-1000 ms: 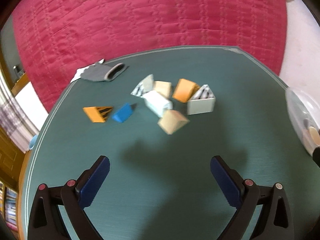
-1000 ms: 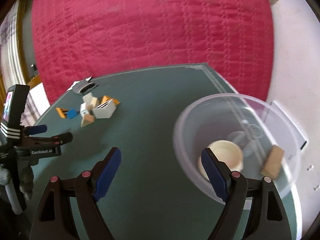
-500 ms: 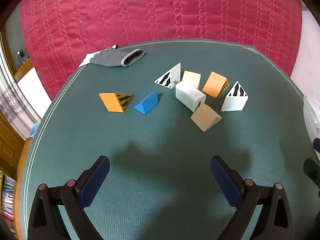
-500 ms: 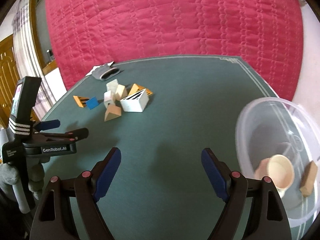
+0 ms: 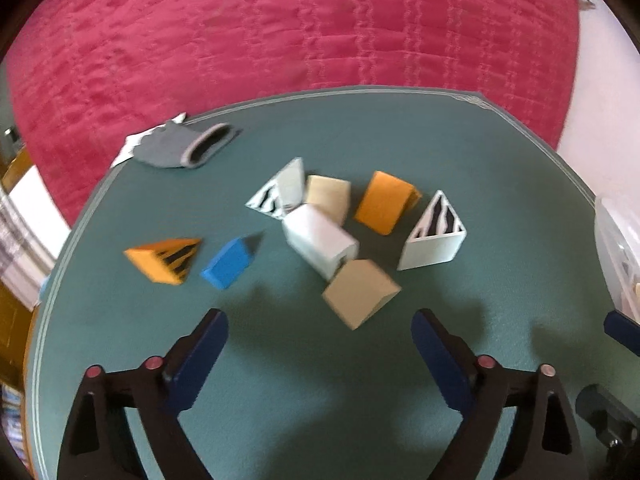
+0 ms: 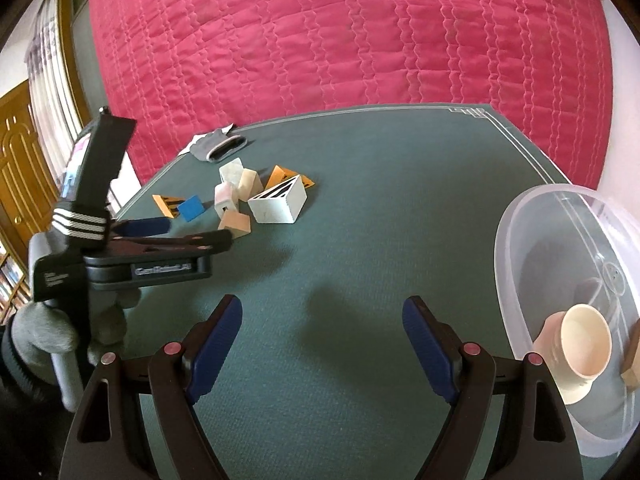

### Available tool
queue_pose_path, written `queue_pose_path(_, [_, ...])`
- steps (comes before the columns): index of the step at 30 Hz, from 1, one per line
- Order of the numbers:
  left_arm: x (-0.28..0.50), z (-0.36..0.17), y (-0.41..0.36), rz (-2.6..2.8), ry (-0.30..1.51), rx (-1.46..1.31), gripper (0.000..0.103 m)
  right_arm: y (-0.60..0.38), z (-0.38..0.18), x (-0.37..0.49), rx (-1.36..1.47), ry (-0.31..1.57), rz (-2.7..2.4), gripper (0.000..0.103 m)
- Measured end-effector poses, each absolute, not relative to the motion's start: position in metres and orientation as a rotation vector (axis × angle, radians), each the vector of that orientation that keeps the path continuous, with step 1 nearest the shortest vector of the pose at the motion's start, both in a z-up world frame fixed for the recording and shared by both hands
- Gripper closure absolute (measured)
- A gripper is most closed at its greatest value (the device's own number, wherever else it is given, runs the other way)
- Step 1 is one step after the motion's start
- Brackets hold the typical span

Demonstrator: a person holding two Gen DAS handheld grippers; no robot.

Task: Organize rigid objects
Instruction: 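Move the left gripper back over the blocks toward the tan cube, then grasp the tan wooden cube with the left gripper and lift it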

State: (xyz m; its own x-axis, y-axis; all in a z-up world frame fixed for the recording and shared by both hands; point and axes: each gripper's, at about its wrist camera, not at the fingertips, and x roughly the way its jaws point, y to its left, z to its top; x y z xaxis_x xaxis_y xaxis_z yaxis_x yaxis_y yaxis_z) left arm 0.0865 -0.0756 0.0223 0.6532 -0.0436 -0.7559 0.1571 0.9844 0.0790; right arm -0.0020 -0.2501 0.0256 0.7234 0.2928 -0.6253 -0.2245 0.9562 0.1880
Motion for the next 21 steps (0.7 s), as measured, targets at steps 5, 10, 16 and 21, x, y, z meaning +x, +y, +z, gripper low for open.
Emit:
queue_pose_path(5, [0.099, 0.014, -0.074, -0.168, 0.881, 0.111, 0.031, -0.250, 0.023, -0.001, 0.113, 0.721, 0.297, 0.020])
queue_pose_path(10, [0.104, 0.015, -0.073, -0.197, 0.873, 0.094, 0.045, -0.252, 0.020, 0.002, 0.132, 0.739, 0.300, 0.020])
queue_pose_path(16, [0.099, 0.017, -0.079, -0.241, 0.861, 0.110, 0.061, -0.254, 0.018, 0.004, 0.144, 0.751, 0.293, 0.020])
queue_pose_path(21, [0.093, 0.018, -0.075, -0.257, 0.863, 0.080, 0.069, -0.254, 0.017, 0.005, 0.150, 0.756, 0.288, 0.020])
